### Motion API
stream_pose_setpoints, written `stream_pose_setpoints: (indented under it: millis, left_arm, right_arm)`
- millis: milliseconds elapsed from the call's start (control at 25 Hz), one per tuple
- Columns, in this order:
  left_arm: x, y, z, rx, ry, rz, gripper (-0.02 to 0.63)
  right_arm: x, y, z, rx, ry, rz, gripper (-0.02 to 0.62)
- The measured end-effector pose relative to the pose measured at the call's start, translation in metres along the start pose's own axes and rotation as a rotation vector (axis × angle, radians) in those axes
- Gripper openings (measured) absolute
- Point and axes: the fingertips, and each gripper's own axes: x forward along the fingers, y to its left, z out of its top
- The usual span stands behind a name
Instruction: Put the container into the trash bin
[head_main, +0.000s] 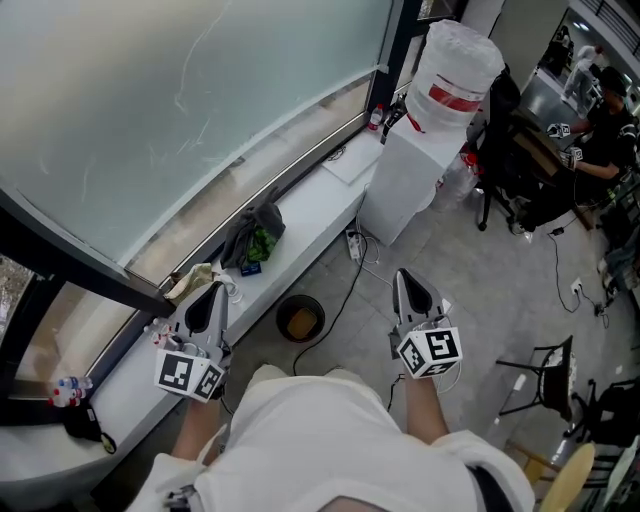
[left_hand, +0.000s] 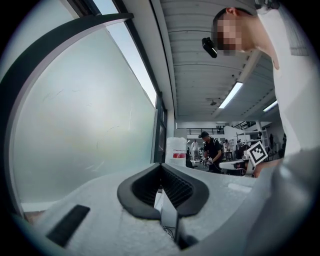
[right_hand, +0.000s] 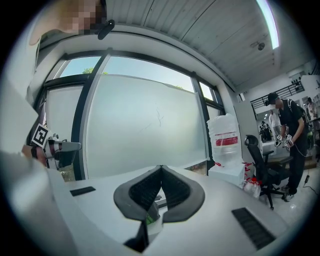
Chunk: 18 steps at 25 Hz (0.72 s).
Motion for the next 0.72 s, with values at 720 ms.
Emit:
stream_pose_setpoints:
  millis: [720]
  left_arm:
    - [0.000, 0.011, 0.000, -0.017, 0.017, -0.048, 0.018]
  right_arm:
    - [0.031, 0.037, -0.007, -0.015, 0.015, 0.028, 0.002]
